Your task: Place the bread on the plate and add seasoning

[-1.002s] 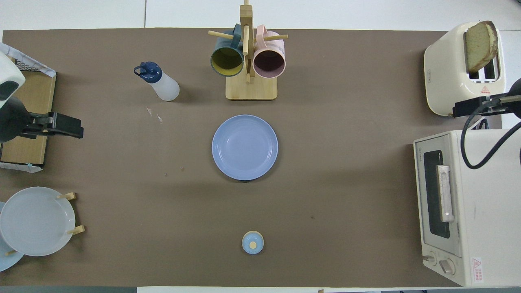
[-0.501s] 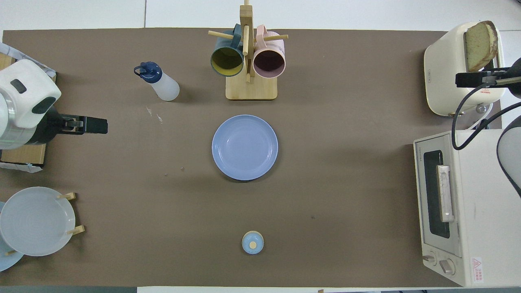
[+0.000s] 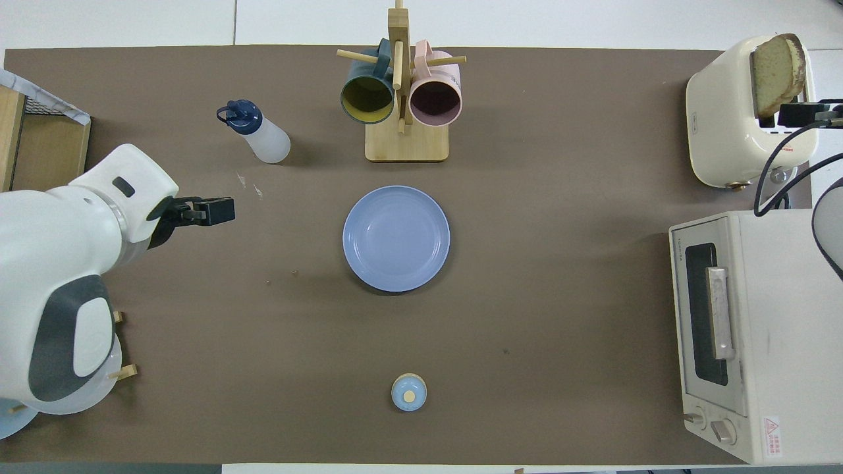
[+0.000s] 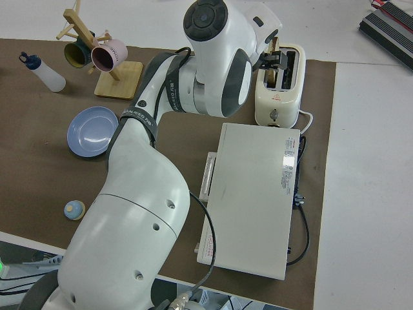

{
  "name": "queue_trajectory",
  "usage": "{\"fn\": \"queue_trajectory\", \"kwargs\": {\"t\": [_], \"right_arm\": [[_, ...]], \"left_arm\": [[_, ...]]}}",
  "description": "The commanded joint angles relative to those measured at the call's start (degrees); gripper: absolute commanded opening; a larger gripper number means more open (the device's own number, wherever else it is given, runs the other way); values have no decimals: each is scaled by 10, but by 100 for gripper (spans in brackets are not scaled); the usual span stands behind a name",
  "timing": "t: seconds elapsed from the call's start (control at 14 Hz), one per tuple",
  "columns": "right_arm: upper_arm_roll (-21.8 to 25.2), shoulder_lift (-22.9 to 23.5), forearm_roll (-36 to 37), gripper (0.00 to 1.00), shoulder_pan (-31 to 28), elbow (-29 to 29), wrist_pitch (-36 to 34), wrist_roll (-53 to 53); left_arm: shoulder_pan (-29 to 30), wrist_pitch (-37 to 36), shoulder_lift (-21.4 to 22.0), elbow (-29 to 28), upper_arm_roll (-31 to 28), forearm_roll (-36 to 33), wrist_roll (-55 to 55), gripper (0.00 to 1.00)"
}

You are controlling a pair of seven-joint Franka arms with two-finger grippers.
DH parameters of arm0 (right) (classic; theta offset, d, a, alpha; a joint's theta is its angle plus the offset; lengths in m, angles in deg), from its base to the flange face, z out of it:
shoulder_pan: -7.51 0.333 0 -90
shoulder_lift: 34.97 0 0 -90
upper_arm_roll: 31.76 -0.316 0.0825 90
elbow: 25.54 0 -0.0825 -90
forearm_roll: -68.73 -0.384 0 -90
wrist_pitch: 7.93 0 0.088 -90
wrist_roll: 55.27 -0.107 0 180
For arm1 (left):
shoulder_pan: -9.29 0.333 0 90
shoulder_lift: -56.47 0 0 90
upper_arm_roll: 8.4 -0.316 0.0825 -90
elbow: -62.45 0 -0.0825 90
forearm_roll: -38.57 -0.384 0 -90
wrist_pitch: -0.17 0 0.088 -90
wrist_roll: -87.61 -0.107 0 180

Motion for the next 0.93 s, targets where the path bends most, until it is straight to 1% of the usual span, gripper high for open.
{"fn": "queue_trajectory", "kwargs": {"t": [0.0, 0.14, 0.29, 0.36, 0.5, 0.64, 0.72, 0.79, 0.86], "right_arm": [[-6, 25, 4, 98, -3, -4, 58, -28], [-6, 44, 3, 98, -1, -5, 88, -33], [-5, 73, 8, 98, -3, -10, 125, -32], [-5, 89, 8, 98, -6, -24, 132, -31], [-5, 98, 9, 98, -9, -36, 128, -26], [-6, 101, 33, 98, -20, -40, 134, -11], [-6, 113, 39, 98, -21, -54, 139, -8], [-6, 115, 39, 96, -21, -57, 134, -8], [-6, 115, 40, 82, -20, -57, 133, -7]], "left_arm": [[-22, 108, 20, -73, -6, 6, 28, 100], [-26, 184, 6, -101, -5, 6, 26, 100], [-37, 232, -17, -111, -5, 5, 26, 100], [-40, 265, -27, -119, -6, 5, 23, 100], [-46, 326, -51, -139, -6, 5, 22, 100], [-49, 357, -59, -150, -6, 4, 22, 100], [-49, 368, -66, -153, -6, 4, 22, 100], [-49, 379, -69, -154, -6, 5, 22, 100], [-49, 385, -74, -154, -7, 5, 22, 100]]}}
